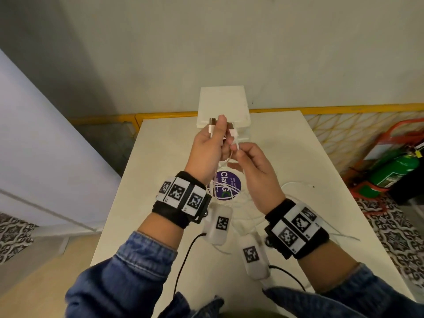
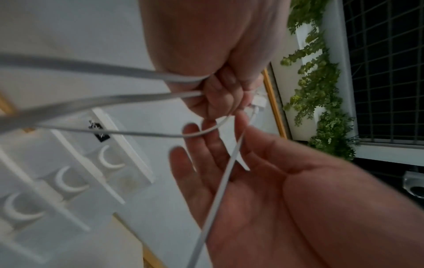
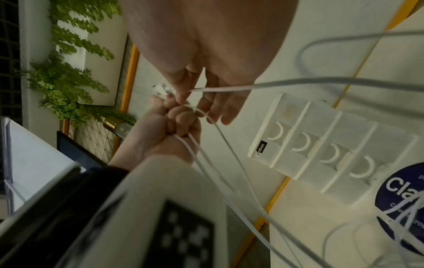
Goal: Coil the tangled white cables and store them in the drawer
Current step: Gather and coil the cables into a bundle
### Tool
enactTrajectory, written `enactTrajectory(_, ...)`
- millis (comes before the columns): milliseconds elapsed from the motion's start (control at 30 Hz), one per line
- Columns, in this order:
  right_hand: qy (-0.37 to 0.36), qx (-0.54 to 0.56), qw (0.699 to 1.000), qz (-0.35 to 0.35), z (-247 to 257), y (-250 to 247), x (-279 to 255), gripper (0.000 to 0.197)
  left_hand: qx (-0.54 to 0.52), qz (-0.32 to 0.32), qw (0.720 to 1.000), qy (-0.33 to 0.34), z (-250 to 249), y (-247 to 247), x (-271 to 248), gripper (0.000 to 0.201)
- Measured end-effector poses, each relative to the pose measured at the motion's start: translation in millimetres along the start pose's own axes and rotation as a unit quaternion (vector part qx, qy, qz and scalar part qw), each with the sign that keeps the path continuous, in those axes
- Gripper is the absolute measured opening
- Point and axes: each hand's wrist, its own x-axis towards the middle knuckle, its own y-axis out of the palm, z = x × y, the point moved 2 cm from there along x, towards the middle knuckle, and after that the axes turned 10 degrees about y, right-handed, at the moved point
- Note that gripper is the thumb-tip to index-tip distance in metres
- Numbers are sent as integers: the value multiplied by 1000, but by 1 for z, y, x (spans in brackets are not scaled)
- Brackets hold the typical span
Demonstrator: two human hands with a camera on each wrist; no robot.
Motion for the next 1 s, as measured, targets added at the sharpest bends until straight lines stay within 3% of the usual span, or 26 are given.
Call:
enactTrajectory(167, 35, -18, 999, 23, -10, 0, -5, 15, 10, -15, 1000, -15, 13, 4, -9, 37)
enactTrajectory(267, 21, -65, 998, 11, -15, -4, -5, 11, 36, -14, 999, -3, 19, 1, -12, 34)
enactTrajectory(433, 25, -94, 995, 3, -22, -7, -4, 28, 76, -14, 997, -22, 30, 0, -19, 19)
enactTrajectory(600, 31, -136, 989, 45, -29, -8, -8, 28, 53, -87, 995, -7, 32, -5, -19, 23)
enactTrajectory(767, 71, -142, 984, 79, -34, -3, -12, 25, 127, -62, 990, 9, 26, -8, -19, 29)
enactTrajectory(1000, 86, -130, 985, 72, -33, 4, -14, 29, 115, -59, 991, -20, 33, 2, -31, 28)
